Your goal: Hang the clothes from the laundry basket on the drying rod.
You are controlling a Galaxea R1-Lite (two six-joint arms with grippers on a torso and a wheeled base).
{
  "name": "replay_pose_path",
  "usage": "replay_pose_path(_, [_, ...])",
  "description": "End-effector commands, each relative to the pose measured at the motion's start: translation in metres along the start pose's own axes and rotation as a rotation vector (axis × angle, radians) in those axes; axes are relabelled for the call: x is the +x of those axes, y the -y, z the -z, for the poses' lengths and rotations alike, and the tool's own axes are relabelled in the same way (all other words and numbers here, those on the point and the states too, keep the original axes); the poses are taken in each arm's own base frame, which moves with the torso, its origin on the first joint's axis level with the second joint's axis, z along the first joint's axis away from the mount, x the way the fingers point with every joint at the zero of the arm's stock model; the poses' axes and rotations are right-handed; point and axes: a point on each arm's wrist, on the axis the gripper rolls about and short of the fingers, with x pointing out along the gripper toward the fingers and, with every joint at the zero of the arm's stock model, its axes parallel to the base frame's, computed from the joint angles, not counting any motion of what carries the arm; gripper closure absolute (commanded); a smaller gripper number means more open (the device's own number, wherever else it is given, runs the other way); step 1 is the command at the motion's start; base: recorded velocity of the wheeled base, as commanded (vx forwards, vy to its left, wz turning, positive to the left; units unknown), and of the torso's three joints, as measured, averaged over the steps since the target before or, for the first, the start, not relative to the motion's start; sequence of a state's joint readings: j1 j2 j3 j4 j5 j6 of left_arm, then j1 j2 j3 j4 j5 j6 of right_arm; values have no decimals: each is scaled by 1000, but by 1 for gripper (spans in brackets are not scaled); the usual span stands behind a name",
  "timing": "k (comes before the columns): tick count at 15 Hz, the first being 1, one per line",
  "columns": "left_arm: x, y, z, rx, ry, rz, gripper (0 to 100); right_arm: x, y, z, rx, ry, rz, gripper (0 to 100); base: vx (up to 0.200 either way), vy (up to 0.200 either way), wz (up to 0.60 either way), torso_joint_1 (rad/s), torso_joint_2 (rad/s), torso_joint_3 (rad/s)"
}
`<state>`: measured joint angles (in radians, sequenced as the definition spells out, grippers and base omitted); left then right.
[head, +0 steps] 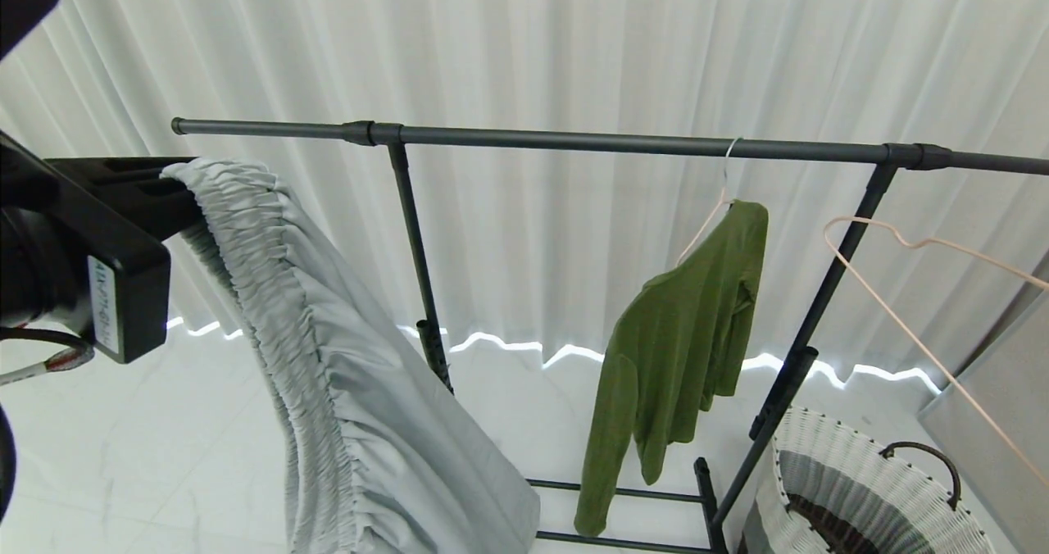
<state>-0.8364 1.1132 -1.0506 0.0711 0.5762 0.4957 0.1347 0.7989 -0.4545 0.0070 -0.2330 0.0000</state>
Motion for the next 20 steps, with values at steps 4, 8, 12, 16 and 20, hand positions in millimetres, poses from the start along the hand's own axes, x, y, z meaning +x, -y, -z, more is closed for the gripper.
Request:
replay_pose_path(4, [3, 8, 10, 22, -29, 27, 100, -2, -6, -4, -22, 18, -85, 100, 0, 0, 0, 0, 0, 0])
replay_pose_path(8, [10, 17, 16, 45, -63, 42, 100, -10, -24, -25, -80, 89, -311, 100, 0, 0, 0, 0, 0, 0])
replay_pose_path(12, [30, 21, 17, 24, -135, 0, 100, -21, -65, -53, -192, 87, -640, 100, 0, 0, 0, 0, 0, 0])
replay_pose_path(16, [57, 17, 7, -30, -188, -90, 100, -24, -102, -62, -279, 46, -791, 100, 0, 0, 0, 0, 0, 0])
replay_pose_path(20, [87, 21, -5, -144, -224, -180, 100, -35, -118, -53, -331, 20, -908, 100, 0, 0, 0, 0, 0, 0])
